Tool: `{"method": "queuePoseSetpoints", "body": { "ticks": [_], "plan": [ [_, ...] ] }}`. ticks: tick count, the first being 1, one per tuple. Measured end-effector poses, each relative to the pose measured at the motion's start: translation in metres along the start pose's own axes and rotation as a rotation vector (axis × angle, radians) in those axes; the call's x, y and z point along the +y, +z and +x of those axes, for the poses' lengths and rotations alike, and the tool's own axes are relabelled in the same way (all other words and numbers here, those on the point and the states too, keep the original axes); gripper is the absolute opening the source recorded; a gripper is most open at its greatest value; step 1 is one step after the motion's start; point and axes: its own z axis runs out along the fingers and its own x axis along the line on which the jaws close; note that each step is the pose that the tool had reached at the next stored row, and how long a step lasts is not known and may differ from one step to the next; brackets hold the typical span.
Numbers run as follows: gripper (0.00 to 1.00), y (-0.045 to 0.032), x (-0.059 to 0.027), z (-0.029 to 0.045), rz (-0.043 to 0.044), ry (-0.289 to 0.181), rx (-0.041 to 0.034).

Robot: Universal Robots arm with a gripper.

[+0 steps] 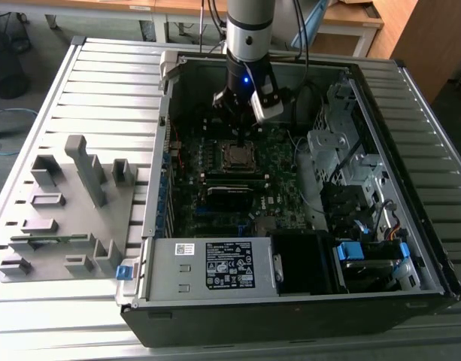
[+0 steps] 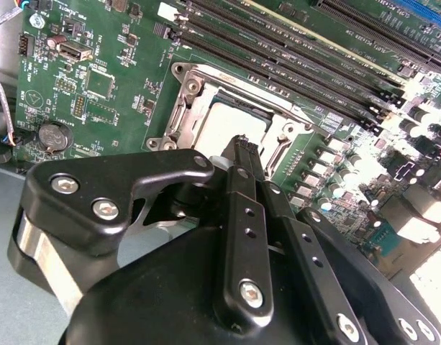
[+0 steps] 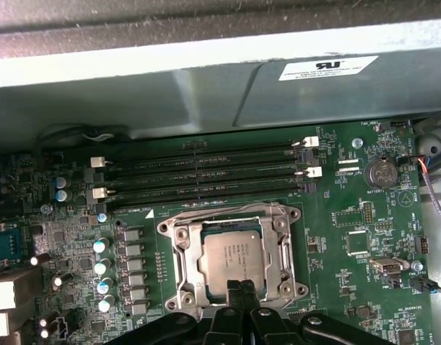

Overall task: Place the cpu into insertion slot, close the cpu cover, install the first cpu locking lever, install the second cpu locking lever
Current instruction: 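Install the second cpu locking lever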

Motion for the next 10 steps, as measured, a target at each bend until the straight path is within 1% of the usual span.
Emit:
{"method": "queuePoseSetpoints", "body": {
  "ticks": [10],
  "plan": [
    [0.1, -0.0024, 0.0, -0.0001, 0.0, 0.0, 0.0]
  ]
}}
